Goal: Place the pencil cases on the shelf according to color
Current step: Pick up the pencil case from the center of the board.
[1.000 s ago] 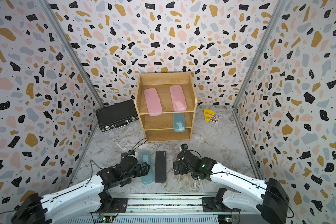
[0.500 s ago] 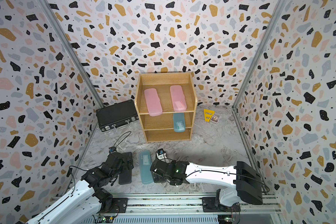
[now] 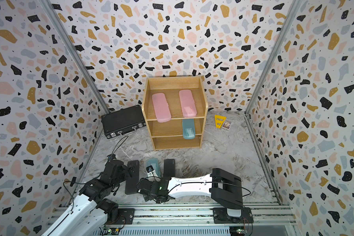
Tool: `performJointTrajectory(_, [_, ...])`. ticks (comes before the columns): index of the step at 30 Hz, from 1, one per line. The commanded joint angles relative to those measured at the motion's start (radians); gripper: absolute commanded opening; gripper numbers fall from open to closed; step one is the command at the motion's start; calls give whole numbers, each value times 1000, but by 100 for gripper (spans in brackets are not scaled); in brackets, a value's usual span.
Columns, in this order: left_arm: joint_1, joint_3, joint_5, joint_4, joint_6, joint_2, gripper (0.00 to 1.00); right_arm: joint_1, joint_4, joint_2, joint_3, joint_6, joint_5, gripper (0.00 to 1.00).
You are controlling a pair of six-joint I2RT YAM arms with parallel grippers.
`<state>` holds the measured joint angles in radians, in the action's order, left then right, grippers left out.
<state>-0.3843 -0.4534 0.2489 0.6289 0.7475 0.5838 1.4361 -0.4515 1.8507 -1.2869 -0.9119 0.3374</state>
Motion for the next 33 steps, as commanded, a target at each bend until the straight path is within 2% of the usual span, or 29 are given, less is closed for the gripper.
performJointTrajectory(1, [11,-11,15,15,-5,-20,100,6,-51,19,-46,-16,11,100])
performJointTrajectory(10, [13,4,12,28,4,-76,100,6,-46,91,-63,-26,1,100])
performJointTrajectory(25, [14,18,-21,9,13,-77,100,6,-35,158,-56,-65,13,100])
performJointTrajectory(33, [13,22,-31,-6,19,-76,100,6,-32,163,-25,-86,37,95])
